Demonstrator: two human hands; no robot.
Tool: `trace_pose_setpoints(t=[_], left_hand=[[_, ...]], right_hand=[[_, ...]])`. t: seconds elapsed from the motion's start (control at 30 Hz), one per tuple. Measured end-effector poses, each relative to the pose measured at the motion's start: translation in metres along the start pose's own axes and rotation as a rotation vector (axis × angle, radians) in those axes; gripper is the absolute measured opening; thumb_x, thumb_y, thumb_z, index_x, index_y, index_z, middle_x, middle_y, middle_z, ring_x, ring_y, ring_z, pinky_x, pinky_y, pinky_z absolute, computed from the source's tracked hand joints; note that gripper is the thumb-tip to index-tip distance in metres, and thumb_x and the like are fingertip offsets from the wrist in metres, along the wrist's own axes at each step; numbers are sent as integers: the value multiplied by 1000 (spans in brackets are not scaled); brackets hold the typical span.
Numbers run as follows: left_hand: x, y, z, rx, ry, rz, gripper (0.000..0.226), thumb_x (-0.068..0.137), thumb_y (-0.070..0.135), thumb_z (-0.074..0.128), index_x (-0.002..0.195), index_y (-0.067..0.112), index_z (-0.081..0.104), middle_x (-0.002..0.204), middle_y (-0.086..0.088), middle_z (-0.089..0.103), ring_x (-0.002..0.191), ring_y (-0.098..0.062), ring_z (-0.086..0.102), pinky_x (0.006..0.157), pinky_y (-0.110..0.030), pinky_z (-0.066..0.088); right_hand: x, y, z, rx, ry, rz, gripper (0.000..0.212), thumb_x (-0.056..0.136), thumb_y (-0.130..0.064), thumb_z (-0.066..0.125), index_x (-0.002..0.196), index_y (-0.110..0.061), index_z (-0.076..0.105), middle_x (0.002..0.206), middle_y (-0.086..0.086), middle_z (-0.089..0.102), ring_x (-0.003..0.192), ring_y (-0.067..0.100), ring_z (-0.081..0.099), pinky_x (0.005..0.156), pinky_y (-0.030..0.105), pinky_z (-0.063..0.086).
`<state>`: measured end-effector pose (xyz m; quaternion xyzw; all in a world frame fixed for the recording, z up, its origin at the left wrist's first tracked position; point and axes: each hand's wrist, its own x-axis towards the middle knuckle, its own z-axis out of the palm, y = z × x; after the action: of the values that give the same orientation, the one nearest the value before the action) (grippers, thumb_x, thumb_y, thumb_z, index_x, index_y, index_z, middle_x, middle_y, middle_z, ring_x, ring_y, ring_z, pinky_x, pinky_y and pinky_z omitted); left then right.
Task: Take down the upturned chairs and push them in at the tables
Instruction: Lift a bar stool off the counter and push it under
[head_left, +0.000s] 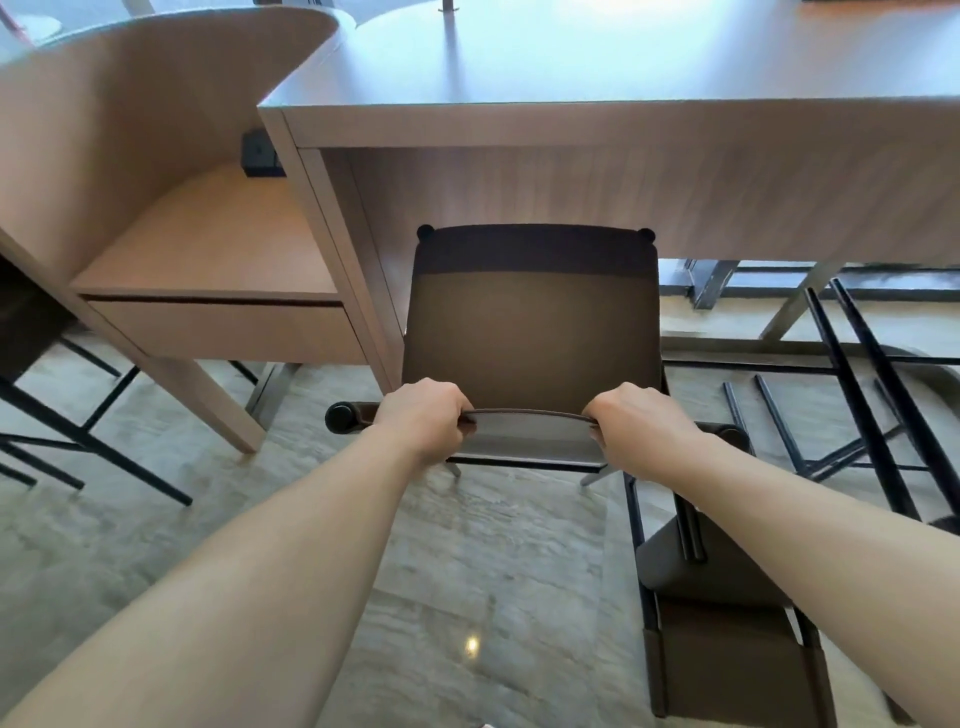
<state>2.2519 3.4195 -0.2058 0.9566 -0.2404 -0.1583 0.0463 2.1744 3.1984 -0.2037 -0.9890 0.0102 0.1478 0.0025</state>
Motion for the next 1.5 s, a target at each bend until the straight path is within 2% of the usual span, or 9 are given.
trace_pose_setpoints(t=[0.1, 0.27, 0.37, 0.47, 0.63, 0.83, 1.1, 1.33, 1.5], left_hand=[[-3, 3, 4, 11, 2, -4, 15, 92, 29, 54, 84, 31, 66, 86, 1, 67, 78, -27, 61, 63, -28, 45], [-6, 12, 7, 0, -4, -12, 16, 92, 29, 55, 93, 29, 71, 90, 0, 68, 81, -27, 62, 70, -31, 51], [-8, 19, 7, -7, -14, -19, 16, 93, 29, 55, 94, 30, 70, 91, 0, 68, 80, -27, 61, 67, -30, 45], [-3, 20, 4, -8, 4, -26, 16, 93, 29, 54, 94, 28, 70, 90, 0, 68, 81, -27, 62, 67, -31, 47], [11, 17, -4, 34, 57, -37, 17, 91, 30, 53, 94, 30, 70, 88, 1, 68, 78, -27, 61, 63, -29, 43], [35, 15, -16, 81, 125, -31, 19, 89, 42, 52, 93, 34, 69, 83, 4, 66, 72, -26, 57, 60, -27, 37], [75, 7, -31, 107, 178, 21, 21, 89, 46, 51, 90, 34, 68, 77, 5, 63, 70, -26, 59, 58, -28, 38], [106, 1, -41, 112, 211, 45, 23, 88, 46, 53, 94, 33, 70, 82, 6, 68, 72, -24, 62, 58, -27, 41], [130, -3, -53, 111, 203, 25, 17, 82, 41, 59, 92, 34, 71, 82, 7, 68, 72, -22, 61, 59, -26, 40]], right_hand=[[-5, 1, 2, 35, 34, 28, 16, 90, -3, 52, 83, -14, 62, 77, 5, 61, 69, 29, 61, 61, 34, 53], [-11, 9, -1, 33, 11, 28, 18, 90, -6, 51, 79, -17, 61, 77, 4, 60, 69, 29, 59, 59, 32, 48], [-14, 13, -3, 20, -8, 25, 17, 91, -8, 51, 79, -16, 61, 75, 4, 59, 66, 28, 57, 56, 30, 42], [-10, 15, -7, 31, 25, 28, 17, 92, -10, 53, 83, -17, 65, 77, 3, 62, 69, 27, 61, 57, 30, 46], [1, 14, -3, 110, 153, 149, 17, 95, -17, 52, 85, -22, 66, 75, 0, 62, 70, 26, 61, 56, 30, 43], [29, 23, -13, 132, 194, 233, 19, 93, -39, 55, 95, -31, 72, 86, 1, 69, 82, 30, 65, 63, 31, 42], [64, 34, -30, 92, 218, 226, 21, 93, -46, 55, 99, -34, 72, 75, -7, 58, 68, 21, 53, 58, 29, 39], [93, 44, -43, 86, 218, 207, 22, 91, -50, 56, 92, -35, 72, 75, -7, 60, 73, 22, 57, 61, 30, 40], [116, 51, -55, 63, 209, 206, 23, 91, -47, 57, 88, -30, 71, 66, -8, 54, 67, 22, 57, 54, 27, 38]])
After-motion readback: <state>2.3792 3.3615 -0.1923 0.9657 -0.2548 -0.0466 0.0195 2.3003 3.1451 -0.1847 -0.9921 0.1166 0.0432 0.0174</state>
